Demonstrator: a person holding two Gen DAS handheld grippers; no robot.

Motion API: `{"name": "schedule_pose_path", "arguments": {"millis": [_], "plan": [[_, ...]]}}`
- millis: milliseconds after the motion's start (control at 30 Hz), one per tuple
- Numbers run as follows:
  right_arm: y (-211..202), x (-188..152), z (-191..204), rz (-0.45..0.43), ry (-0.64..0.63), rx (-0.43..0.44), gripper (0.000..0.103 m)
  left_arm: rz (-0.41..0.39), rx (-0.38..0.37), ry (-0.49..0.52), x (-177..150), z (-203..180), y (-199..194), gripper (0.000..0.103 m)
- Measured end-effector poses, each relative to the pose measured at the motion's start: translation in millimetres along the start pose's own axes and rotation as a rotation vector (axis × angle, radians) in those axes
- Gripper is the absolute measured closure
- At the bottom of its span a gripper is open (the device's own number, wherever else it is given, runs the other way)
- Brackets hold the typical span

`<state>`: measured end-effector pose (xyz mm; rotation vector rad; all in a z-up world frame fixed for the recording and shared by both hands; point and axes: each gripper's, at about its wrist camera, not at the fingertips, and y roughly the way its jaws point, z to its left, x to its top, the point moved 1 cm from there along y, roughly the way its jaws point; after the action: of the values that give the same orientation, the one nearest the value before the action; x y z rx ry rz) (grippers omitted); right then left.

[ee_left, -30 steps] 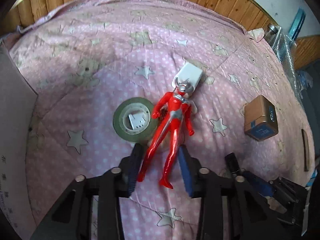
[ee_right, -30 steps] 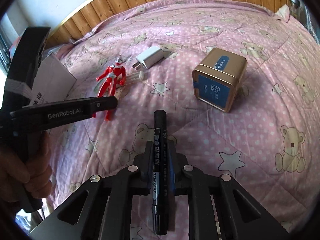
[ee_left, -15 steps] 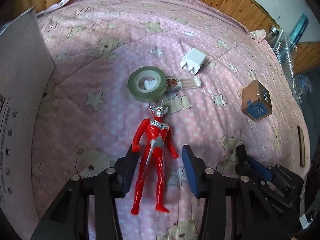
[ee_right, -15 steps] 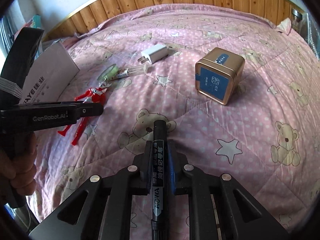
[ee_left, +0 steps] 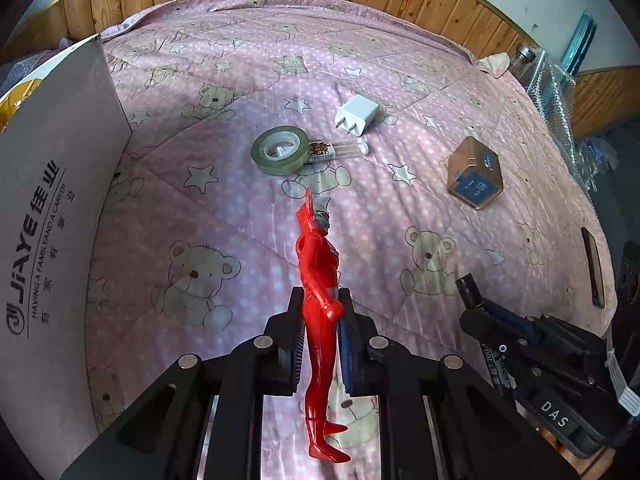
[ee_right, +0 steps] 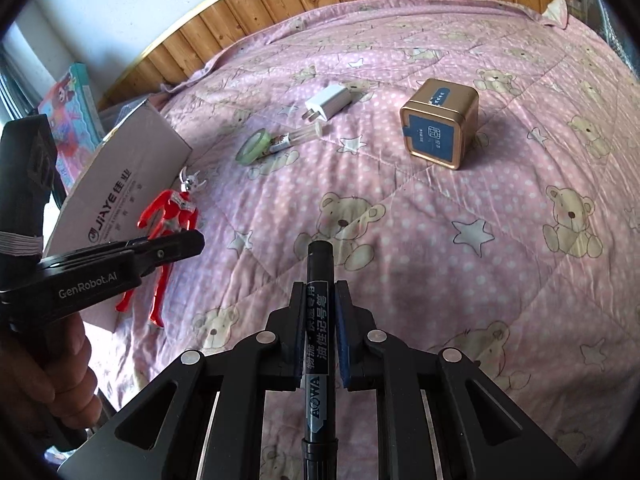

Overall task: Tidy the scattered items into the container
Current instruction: 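Carry the red figure in the left gripper while the right carries the marker to the box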

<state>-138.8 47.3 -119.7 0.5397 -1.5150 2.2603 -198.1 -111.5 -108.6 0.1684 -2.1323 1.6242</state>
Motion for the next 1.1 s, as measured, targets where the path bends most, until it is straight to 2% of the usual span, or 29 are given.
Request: {"name": "schedule_pose_path", "arguments": {"millis": [533,1100], "plan": [[-38.9,-24.0,54.8,-0.028,-0.081,0.025,0.089,-0.132,-0.018,-0.032,-29.2,6.7,-87.6,0.088],[-52.9,-30.3,137.0,-0.039,-0.229,0.069,0.089,-0.268,-0.009,-0.083,-47.8,37.7,-163.2,0.088]]}}
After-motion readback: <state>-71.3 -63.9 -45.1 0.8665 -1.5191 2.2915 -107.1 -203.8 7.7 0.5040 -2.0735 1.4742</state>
